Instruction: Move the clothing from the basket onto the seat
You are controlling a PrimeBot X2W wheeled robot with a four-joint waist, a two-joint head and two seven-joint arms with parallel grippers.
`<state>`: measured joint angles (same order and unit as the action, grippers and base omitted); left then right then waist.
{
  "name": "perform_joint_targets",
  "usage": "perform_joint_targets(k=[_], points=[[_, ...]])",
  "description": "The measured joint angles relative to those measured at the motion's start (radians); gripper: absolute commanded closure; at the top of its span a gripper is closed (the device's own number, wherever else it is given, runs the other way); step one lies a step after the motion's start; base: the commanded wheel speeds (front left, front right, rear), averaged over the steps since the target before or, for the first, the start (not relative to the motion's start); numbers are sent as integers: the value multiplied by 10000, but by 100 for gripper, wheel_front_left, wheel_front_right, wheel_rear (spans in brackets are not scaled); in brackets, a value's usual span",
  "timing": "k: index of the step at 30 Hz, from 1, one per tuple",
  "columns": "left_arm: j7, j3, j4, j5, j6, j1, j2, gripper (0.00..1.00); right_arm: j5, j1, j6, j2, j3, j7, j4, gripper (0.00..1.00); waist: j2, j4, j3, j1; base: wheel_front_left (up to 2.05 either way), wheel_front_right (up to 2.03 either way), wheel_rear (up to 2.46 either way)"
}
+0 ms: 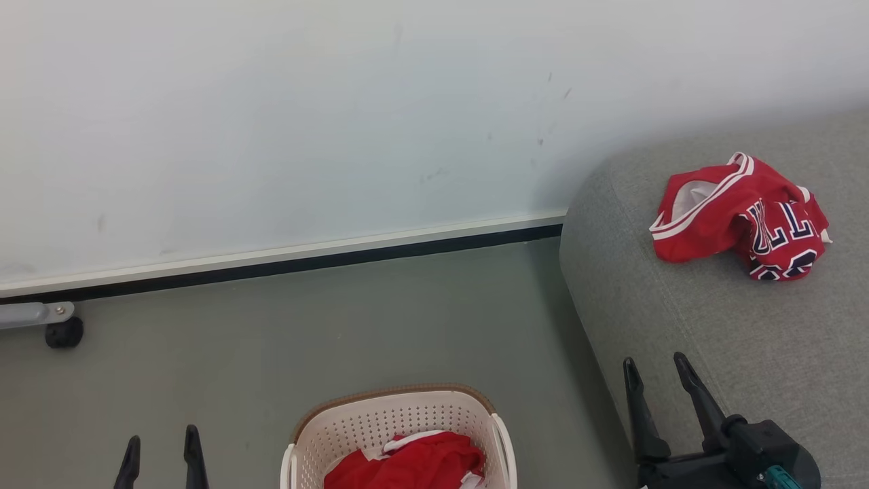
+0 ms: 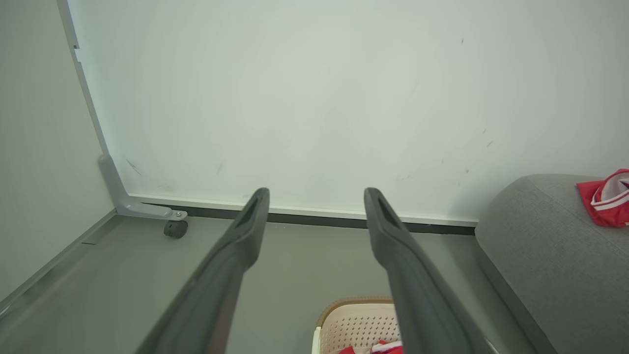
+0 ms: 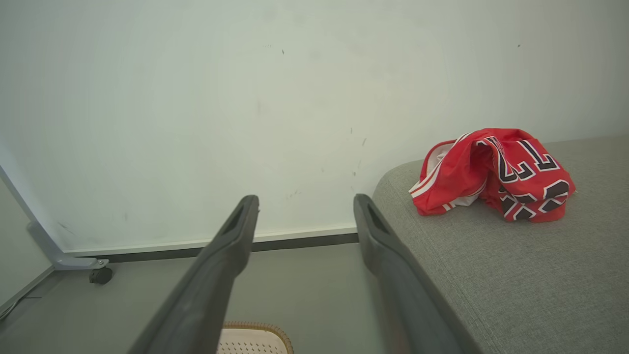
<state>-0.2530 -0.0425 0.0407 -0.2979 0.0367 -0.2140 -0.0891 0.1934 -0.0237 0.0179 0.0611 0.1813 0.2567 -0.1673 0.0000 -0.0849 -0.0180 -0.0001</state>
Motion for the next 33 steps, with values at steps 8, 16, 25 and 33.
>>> perform_joint_targets(k=[8,16,25,33], points=[[0,13,-290,17,0,-139,6,0,0,0,0,-2,6,0,58,0,0,-89,34,1,0,0,0],[0,15,-483,48,0,-208,12,0,12,0,0,-2,-8,0,104,0,0,-120,83,1,0,0,0],[0,2,-665,71,2,-256,21,0,12,3,0,-4,-12,0,194,0,0,-145,177,2,0,0,0],[0,21,-903,107,69,-396,29,0,12,-5,0,-6,-4,0,370,0,0,-204,539,2,0,0,0]])
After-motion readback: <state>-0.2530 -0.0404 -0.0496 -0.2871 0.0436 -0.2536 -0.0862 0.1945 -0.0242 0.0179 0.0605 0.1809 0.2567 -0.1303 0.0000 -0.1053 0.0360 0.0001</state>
